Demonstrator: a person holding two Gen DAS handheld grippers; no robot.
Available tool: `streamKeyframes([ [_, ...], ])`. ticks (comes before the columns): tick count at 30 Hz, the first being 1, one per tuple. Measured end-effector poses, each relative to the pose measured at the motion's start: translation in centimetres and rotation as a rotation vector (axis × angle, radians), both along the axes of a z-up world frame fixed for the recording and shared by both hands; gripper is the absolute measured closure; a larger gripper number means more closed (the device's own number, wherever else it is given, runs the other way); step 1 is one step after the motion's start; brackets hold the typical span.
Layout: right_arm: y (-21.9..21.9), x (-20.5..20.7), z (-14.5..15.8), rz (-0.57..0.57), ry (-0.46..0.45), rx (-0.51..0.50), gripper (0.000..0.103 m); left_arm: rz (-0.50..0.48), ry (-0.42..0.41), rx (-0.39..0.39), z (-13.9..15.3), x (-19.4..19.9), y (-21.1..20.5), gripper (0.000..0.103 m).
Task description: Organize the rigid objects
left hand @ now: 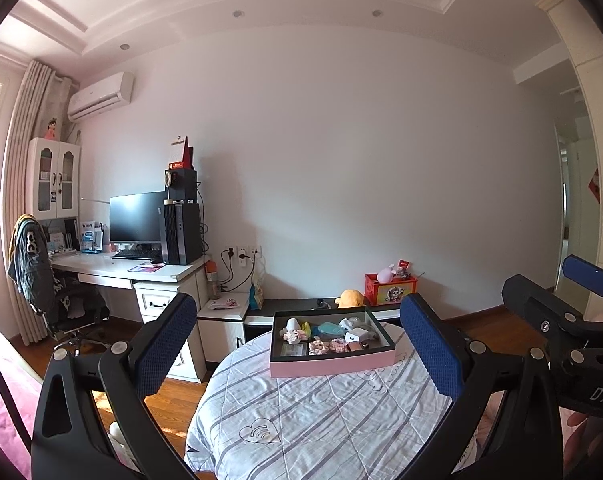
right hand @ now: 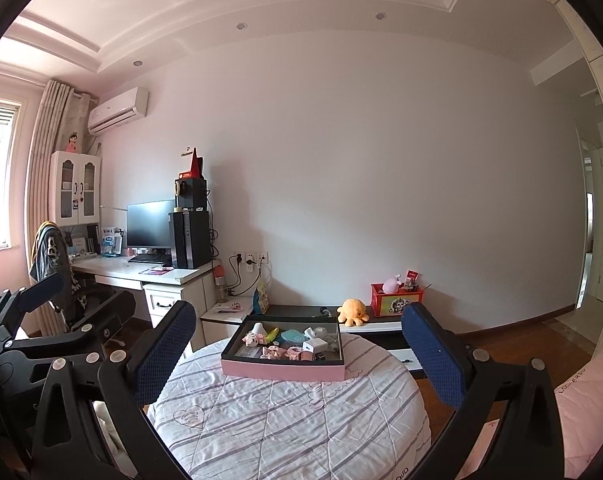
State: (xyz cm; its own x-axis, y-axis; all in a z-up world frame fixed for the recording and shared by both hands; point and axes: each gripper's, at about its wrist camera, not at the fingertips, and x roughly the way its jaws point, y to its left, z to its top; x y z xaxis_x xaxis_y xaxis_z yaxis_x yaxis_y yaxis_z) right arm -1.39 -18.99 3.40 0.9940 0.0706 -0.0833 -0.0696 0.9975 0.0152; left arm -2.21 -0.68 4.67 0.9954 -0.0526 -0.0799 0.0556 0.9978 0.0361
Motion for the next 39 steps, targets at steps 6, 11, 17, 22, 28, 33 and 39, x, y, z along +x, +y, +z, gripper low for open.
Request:
streamKeyframes([
  [6, -0.07, 0.10, -0.06, 0.001, 0.003, 0.000, 0.000, 0.009, -0.009, 0.007, 0.17, 0.05, -0.15, 0.000],
  [11, -0.04, 0.08, -0.05, 0.002, 0.001, 0.001, 0.000, 0.013, -0.011, 0.007, 0.22, -0.05, -0.17, 0.000],
  [17, -0.07, 0.06, -0.06, 0.002, 0.002, 0.000, 0.000, 0.015, -0.013, 0.008, 0.25, -0.08, -0.17, 0.000],
  [22, -0.07, 0.05, -0.03, 0.001, 0.002, 0.000, 0.000, 0.014, -0.012, 0.010, 0.23, -0.10, -0.14, 0.000],
  [28, 0.04, 0.11, -0.12, -0.004, 0.009, 0.001, 0.000, 0.015, -0.012, 0.010, 0.22, -0.08, -0.19, 0.000],
  [33, 0.11, 0.26, -0.18, -0.006, 0.012, 0.001, 0.000, 0.015, -0.012, 0.010, 0.22, -0.07, -0.21, 0.000],
  [39, 0.17, 0.34, -0.24, -0.007, 0.015, 0.002, 0.000, 0.013, -0.009, 0.007, 0.19, -0.19, -0.06, 0.000],
])
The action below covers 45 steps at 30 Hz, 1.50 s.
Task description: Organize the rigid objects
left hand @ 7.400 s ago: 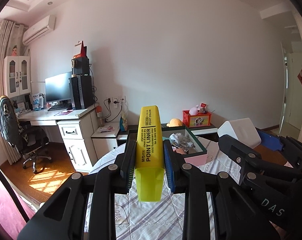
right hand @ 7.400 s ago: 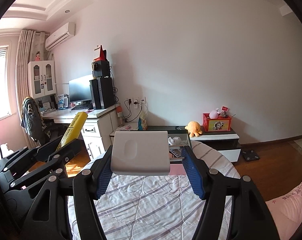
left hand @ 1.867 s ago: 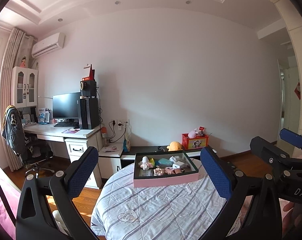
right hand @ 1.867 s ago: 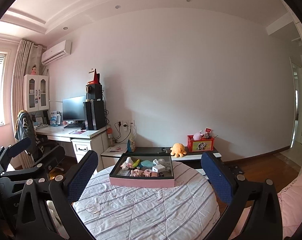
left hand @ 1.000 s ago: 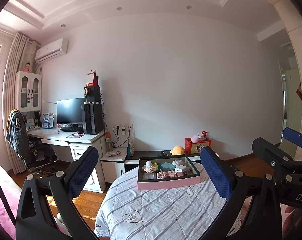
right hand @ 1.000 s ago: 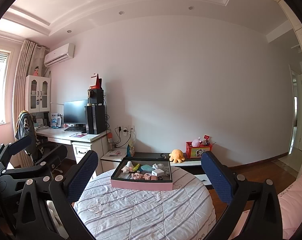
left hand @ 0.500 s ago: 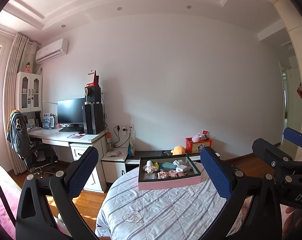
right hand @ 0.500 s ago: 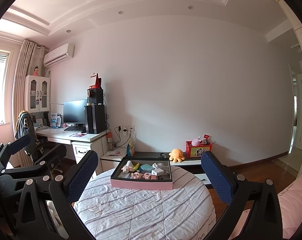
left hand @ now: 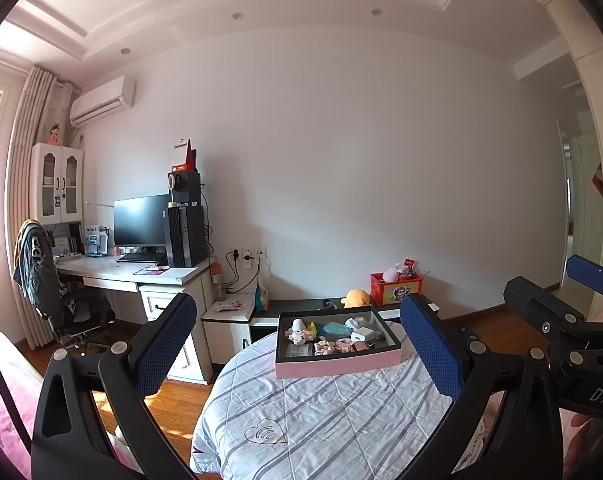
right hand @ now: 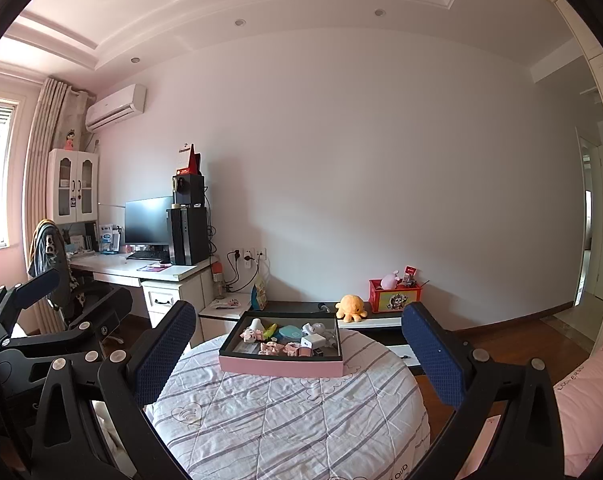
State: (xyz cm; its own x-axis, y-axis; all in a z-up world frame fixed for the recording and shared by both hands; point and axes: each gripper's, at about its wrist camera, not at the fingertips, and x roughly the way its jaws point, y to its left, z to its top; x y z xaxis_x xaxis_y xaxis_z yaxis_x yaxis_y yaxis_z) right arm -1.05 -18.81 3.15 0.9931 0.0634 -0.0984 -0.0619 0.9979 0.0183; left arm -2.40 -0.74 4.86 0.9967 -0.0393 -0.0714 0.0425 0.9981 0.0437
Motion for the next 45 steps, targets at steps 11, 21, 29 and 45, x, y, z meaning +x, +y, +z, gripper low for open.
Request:
streamKeyframes([
  [11, 0.15, 0.17, -0.04, -0.001, 0.005, 0.000, 0.000, 0.002, 0.001, 0.002, -0.07, -0.11, 0.08, 0.000],
  [21, 0.18, 0.35, -0.12, -0.003, 0.008, 0.000, 0.000, 0.000, 0.002, 0.002, -0.02, -0.12, 0.09, 0.000],
  [29, 0.14, 0.37, -0.12, -0.003, 0.008, 0.000, 0.000, 0.002, 0.000, 0.003, -0.11, -0.23, 0.17, 0.000],
  [45, 0.34, 0.64, -0.74, -0.006, 0.009, 0.001, 0.000, -0.008, -0.019, -0.001, -0.39, -0.83, 0.89, 0.000],
])
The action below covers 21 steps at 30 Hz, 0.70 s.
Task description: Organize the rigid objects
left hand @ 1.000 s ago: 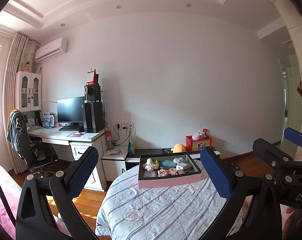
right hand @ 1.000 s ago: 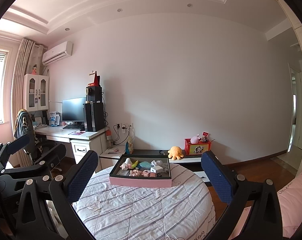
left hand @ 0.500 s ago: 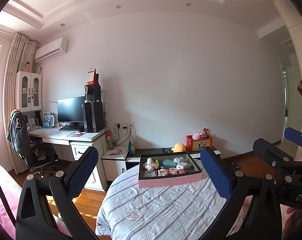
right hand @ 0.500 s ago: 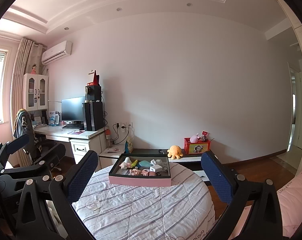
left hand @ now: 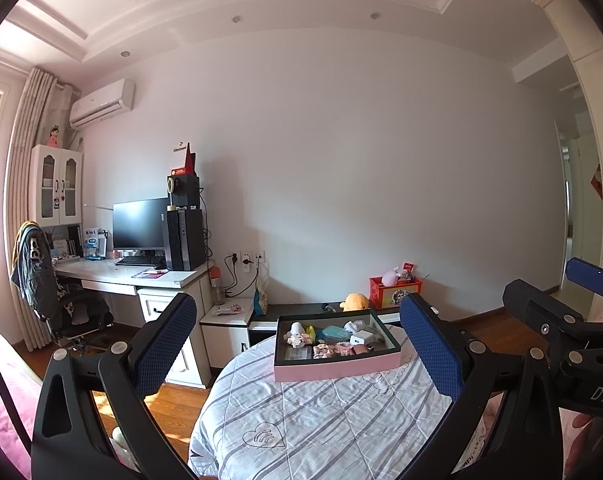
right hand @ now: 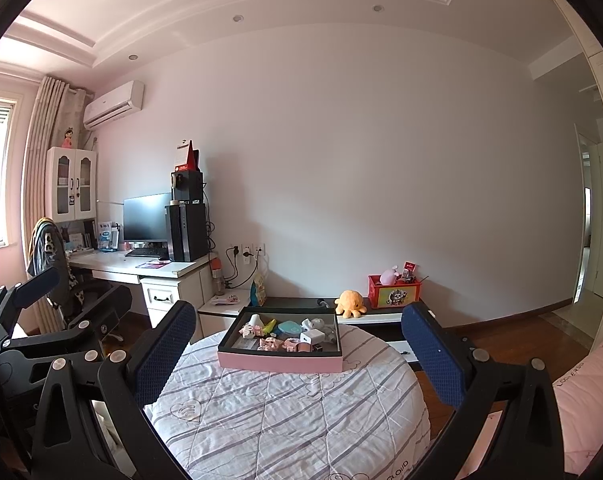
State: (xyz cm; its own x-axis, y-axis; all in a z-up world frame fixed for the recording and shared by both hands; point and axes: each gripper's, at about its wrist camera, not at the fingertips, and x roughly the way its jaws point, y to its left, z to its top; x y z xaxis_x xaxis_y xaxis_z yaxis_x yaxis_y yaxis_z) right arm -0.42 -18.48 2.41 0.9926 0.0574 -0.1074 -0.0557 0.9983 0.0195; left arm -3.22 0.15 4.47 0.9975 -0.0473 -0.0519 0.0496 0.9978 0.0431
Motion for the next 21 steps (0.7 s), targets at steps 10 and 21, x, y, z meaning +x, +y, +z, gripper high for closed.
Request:
streamKeyframes([
  [10, 0.13, 0.00, -0.21, 0.000, 0.000, 0.000, 0.000, 0.000, 0.003, 0.001, 0.10, 0.01, 0.02, 0.000],
  [21, 0.19, 0.01, -0.20, -0.002, 0.004, -0.001, 0.000, 0.000, 0.002, 0.003, 0.17, -0.03, 0.16, 0.000],
])
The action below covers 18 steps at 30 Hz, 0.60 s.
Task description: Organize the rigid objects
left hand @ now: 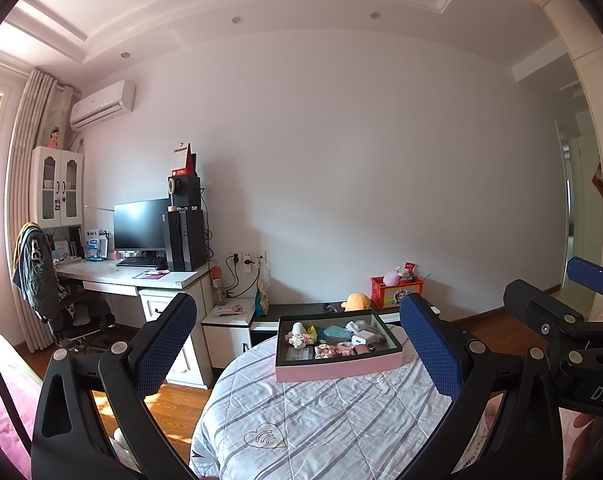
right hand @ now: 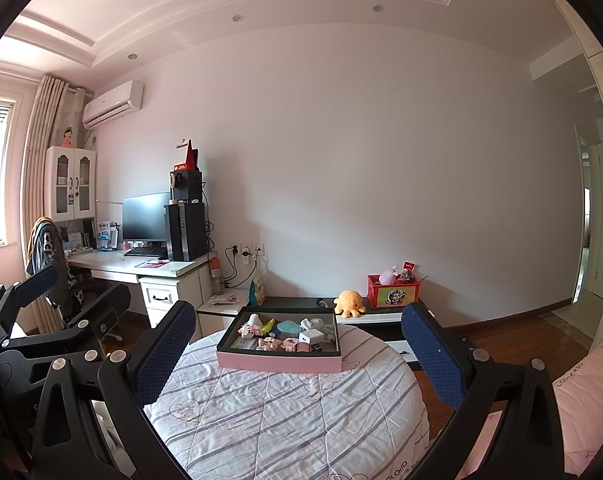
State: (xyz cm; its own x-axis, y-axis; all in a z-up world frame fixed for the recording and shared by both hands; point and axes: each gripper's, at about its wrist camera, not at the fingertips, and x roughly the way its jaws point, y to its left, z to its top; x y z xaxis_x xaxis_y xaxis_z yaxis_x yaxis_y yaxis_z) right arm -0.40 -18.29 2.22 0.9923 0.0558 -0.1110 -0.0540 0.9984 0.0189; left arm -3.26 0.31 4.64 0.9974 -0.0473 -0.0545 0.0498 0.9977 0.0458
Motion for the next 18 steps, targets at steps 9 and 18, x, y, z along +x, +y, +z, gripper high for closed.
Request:
streamKeyframes([
  [9, 0.05, 0.05, -0.09, -0.002, 0.003, 0.001, 0.000, 0.000, 0.000, 0.001, -0.02, -0.02, 0.04, 0.000],
  [18, 0.07, 0.16, -0.07, -0.002, 0.006, 0.001, 0.000, -0.001, 0.000, 0.001, -0.04, -0.03, 0.05, 0.000],
])
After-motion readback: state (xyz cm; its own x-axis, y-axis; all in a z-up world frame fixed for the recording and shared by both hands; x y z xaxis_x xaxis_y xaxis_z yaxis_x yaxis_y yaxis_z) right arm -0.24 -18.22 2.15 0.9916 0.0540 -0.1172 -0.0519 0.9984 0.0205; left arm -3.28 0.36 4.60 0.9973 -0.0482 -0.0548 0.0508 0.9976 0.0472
